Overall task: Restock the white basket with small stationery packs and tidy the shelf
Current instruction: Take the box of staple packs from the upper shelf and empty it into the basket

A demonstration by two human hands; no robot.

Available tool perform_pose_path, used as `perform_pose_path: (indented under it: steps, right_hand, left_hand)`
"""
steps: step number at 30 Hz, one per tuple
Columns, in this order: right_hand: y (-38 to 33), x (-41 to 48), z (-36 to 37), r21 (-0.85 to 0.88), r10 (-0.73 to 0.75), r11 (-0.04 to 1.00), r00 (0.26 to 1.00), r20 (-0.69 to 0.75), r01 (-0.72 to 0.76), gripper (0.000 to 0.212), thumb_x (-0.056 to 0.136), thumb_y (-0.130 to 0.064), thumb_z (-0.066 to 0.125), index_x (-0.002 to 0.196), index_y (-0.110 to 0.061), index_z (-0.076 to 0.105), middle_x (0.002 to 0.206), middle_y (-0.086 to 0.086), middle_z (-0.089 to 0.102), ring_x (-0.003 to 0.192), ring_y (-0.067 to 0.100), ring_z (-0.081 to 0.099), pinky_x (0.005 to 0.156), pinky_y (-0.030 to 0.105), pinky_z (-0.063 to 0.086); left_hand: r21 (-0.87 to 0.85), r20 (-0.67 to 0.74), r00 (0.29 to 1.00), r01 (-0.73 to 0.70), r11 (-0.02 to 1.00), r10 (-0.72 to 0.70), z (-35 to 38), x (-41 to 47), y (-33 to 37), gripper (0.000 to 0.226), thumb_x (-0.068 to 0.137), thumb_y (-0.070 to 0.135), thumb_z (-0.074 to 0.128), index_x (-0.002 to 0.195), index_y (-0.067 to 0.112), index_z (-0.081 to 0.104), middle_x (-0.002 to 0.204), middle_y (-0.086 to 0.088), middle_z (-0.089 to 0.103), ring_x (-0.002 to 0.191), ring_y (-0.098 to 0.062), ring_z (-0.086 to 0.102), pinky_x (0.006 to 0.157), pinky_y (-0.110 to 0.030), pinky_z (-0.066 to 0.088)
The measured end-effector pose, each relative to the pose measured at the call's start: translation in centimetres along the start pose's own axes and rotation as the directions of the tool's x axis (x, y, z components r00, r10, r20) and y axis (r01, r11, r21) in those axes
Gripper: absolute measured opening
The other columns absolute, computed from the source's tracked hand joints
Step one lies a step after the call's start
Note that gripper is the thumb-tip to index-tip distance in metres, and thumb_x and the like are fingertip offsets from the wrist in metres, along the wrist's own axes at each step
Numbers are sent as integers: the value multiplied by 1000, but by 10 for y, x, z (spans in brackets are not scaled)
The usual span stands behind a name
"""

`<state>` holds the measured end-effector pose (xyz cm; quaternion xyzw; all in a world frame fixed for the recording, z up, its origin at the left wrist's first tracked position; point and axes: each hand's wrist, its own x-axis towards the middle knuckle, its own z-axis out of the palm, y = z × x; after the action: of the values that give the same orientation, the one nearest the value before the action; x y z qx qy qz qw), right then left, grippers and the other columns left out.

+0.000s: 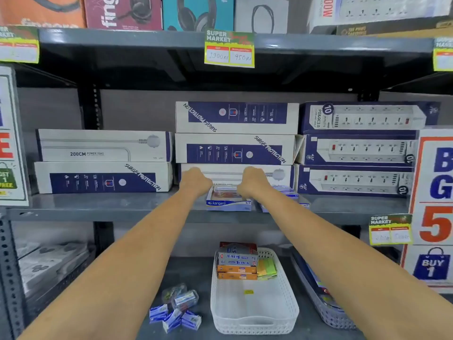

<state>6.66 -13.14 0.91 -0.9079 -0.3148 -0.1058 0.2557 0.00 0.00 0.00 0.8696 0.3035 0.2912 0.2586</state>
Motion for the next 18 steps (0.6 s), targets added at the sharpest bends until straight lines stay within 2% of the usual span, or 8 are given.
perform_pose_path:
  steps: [2,4,6,8,10,12,16,18]
  right_hand:
    - [-1,1,7,-23,34,999,999,33,-33,5,88,-4,54,84,-2,52,104,20,58,87,30,52,65,27,39]
    - [4,4,16,-41,49,998,998,36,-48,18,89,-5,54,106,-1,56,118,20,60,87,30,52,70,27,40]
    - [6,6,18,-43,58,997,998,16,-57,26,89,-6,56,113,1,56,120,19,61,95,31,59,70,27,42]
    - [4,7,18,-27,48,998,999,-5,-48,25,87,-2,57,112,2,55,117,19,61,98,30,60,71,27,42]
    - [4,9,19,-18,54,998,999,-11,-54,6,85,2,56,91,0,53,105,19,59,90,31,58,66,26,42]
    - [3,9,23,-12,61,998,997,-41,-61,25,84,6,55,68,-7,40,91,14,51,81,29,54,58,27,42]
    - [2,8,29,87,90,993,992,-91,-82,30,81,3,62,64,-9,40,73,7,48,78,27,53,64,26,43]
    - [1,6,28,130,105,987,991,-89,-93,12,77,1,66,73,-4,56,77,10,59,75,26,55,62,26,44]
  left_hand:
    - [-16,36,999,29,999,-29,2,2,-6,12,84,8,53,73,3,53,80,-16,62,63,-27,60,60,-27,46]
    - [8,64,997,34,999,-34,6,4,-13,20,85,18,59,87,-2,61,94,-20,67,83,-32,66,65,-29,49]
    - [3,75,997,36,999,-37,11,8,-20,36,84,28,64,99,-4,64,101,-21,69,91,-34,67,72,-31,53]
    - [-20,98,995,21,1000,-19,9,9,-22,33,82,33,68,87,1,66,86,-18,70,73,-30,68,60,-28,55]
    - [-60,112,993,35,998,-29,8,8,-24,34,76,34,75,64,9,54,59,-9,57,44,-19,55,38,-19,41]
    - [-98,111,993,56,994,-45,6,7,-28,42,74,24,75,54,12,42,47,-3,45,30,-14,46,37,-17,34]
    - [-122,103,994,38,992,-26,0,-1,-32,40,80,11,64,50,14,37,26,7,35,25,-12,49,35,-17,37]
    - [-124,108,994,18,992,-4,-5,-4,-33,37,80,8,63,51,12,40,25,7,37,25,-12,51,37,-20,45]
